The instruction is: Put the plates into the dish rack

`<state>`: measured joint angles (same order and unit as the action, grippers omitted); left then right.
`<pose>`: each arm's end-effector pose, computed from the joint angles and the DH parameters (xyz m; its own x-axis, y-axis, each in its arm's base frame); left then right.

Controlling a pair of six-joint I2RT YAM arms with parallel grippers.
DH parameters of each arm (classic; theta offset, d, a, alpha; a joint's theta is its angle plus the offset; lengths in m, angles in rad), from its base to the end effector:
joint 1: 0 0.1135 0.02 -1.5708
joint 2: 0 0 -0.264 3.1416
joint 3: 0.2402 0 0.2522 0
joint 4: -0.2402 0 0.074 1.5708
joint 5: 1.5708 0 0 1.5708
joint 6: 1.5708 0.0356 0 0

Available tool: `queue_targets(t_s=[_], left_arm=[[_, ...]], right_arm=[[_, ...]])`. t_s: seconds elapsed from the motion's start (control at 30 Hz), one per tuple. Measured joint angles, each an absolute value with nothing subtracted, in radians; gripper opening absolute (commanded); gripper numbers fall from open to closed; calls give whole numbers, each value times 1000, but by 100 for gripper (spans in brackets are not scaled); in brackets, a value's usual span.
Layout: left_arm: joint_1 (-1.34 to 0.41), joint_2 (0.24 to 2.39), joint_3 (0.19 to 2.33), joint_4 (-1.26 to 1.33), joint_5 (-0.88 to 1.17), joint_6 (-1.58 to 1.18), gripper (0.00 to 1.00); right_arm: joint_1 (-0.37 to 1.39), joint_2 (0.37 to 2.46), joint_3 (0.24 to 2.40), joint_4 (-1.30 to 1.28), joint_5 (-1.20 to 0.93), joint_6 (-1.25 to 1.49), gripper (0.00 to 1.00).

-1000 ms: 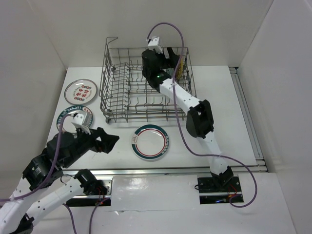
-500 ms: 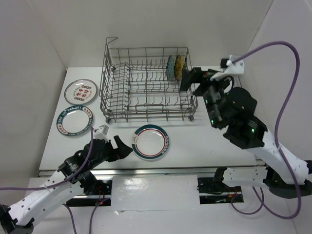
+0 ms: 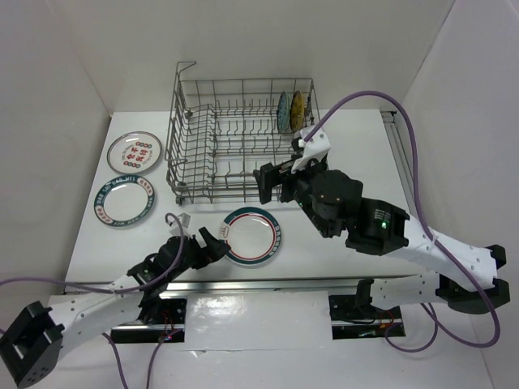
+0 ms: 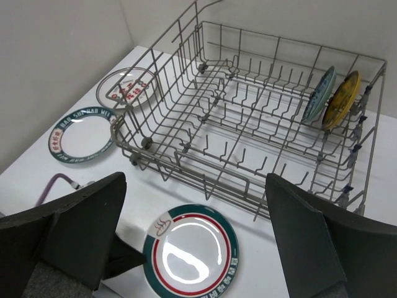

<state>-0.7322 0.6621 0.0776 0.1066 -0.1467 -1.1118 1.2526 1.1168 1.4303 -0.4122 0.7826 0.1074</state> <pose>0.1122 -0.0938 0.1404 -0.6579 -0.6011 -0.4537 -0.0564 0.6400 -0.7663 0.0919 0.1987 0.4736 -0.0793 0.0022 -0.9968 -0.4480 0.8932 0.0376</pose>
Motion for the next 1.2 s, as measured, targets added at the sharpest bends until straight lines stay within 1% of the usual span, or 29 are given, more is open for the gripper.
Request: queue_targets(t_s=[0.1,0.13,0.17,0.23,0.27,0.3,0.6,0.7,0.77,0.87,0.9,0.93,0.97,1.0,1.2], left_arm=[[-732,776,69,251,-161,-1131,94],[-732,812,69,294,-165,-1134,92],[-732,845,69,329,-171,-1136,86],[-732,906,69,402,-183,-1147,81],[-732,934,69,432,-188,-1152,70],[-732,960,69,454,-194,-1157,66],[-732,1098,77,587,-232,-1186,66],[-732,1141,76,633,-237,-1193,54],[-732,1169,76,649,-241,-1202,49],[-732,1202,78,664,-244,-1211,30],[-732,1210,79,664,-244,-1216,18],[-732,1216,80,663,-244,-1224,11],[-731,1219,81,671,-244,-1243,7],[-731,1219,86,683,-243,-1260,0],[-732,1215,129,627,-238,-1256,0]], right_arm=[[1256,1108,1428,-412,770,115,100],[1257,1104,1426,-411,768,117,100],[1259,1098,1422,-410,762,120,100],[1259,1083,1410,-410,757,127,100],[1259,1074,1401,-409,754,131,100],[1259,1067,1394,-409,752,135,100],[1259,1031,1371,-407,746,149,100],[1259,1025,1365,-406,743,149,100],[1259,1023,1361,-405,743,149,100],[1259,1021,1349,-405,743,149,100],[1259,1020,1348,-406,743,149,100],[1259,1019,1348,-406,742,149,100],[1259,1017,1348,-406,741,149,100],[1259,1015,1348,-406,741,149,100],[1259,992,1335,-407,760,149,100]])
